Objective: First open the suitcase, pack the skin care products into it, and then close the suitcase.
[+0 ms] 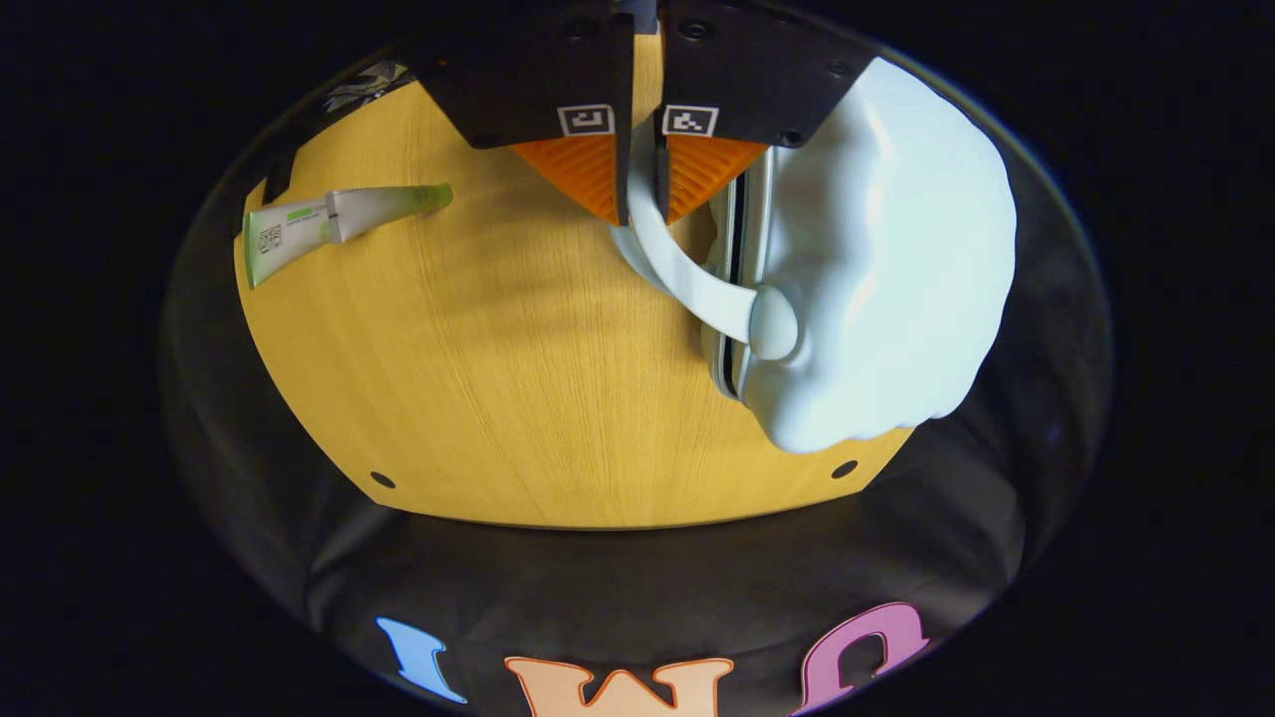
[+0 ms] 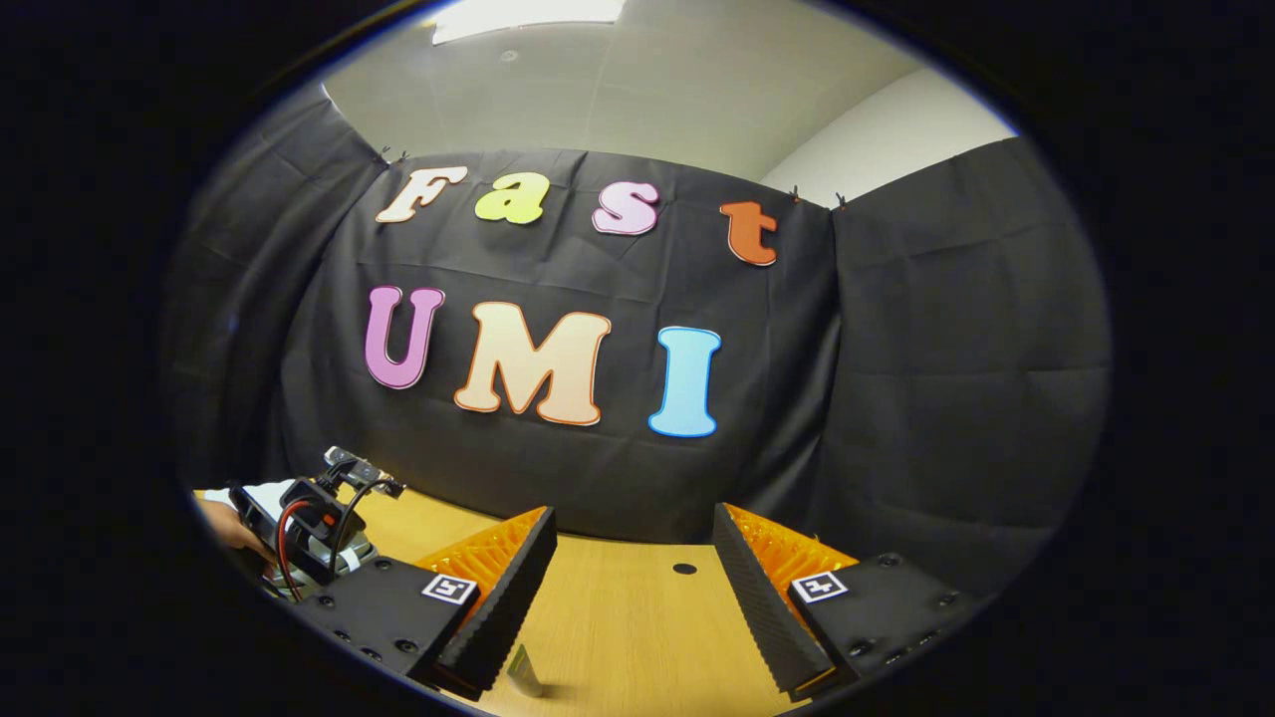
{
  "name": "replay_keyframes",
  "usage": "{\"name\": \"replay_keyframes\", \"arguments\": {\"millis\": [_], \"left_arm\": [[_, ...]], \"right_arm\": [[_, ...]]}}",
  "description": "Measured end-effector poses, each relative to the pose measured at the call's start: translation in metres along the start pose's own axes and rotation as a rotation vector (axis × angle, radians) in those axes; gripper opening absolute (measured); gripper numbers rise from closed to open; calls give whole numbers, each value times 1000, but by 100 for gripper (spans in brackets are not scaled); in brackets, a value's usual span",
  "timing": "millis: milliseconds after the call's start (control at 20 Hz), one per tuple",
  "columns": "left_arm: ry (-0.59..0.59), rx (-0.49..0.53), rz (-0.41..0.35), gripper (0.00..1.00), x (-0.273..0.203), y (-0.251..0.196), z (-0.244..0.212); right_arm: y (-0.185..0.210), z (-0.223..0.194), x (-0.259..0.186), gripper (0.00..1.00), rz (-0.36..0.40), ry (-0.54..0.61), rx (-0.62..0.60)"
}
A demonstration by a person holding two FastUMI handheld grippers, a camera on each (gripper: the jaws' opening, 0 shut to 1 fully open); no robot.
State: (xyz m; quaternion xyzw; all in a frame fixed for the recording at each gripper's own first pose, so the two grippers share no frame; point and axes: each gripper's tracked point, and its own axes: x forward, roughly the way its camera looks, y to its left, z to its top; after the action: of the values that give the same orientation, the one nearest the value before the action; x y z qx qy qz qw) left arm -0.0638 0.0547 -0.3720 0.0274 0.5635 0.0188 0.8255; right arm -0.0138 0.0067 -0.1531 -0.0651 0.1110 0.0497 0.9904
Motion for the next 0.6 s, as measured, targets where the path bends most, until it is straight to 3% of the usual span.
{"name": "replay_keyframes", "arguments": {"millis": [200,450,600], "left_arm": [[-61,92,-8,3,-27,2,19],[-111,-4,-74,1,-44,2,34],[-188,-27,-67,0,-52,11,52]], "right_arm": [[20,-1,2,98,71,-9,17],[44,5,0,98,152,-26,49],[51,5,2,98,171,-35,44]]}}
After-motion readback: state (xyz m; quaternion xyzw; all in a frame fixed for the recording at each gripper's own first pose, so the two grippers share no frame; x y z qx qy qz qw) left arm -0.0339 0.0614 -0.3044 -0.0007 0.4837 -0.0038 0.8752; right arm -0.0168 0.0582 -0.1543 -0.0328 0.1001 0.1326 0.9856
